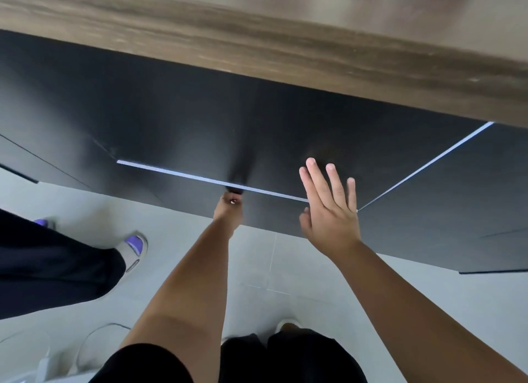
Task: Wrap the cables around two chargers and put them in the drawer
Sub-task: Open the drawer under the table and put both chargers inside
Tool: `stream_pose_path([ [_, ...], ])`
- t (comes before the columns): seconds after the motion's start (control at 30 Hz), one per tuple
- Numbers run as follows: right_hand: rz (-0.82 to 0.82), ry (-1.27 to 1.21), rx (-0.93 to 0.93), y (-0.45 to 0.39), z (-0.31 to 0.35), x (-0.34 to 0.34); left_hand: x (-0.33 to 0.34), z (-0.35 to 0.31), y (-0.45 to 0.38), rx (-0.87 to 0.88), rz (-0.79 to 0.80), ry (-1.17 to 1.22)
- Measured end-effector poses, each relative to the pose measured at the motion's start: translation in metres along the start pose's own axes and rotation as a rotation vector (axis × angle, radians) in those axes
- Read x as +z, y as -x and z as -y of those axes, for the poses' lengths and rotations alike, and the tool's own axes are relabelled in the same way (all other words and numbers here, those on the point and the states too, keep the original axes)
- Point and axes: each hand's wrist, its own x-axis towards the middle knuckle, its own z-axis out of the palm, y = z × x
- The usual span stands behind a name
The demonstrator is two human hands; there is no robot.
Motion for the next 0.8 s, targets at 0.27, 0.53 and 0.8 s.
stream_pose_path([
  [0.27,0.053,0.014,-0.023,0.001,-0.003,-0.009,-0.015,0.009,0.042,0.063,0.079,-0.09],
  [0.53,0.155,0.002,-0.013,0.002,0.0,-0.022,-0.039,0.062,0.083,-0.059,0.137,-0.081],
  [0.8,0.248,-0.021,-0.086,0.0,-0.012,-0.039,-0.054,0.071,0.114,-0.052,0.158,-0.226],
])
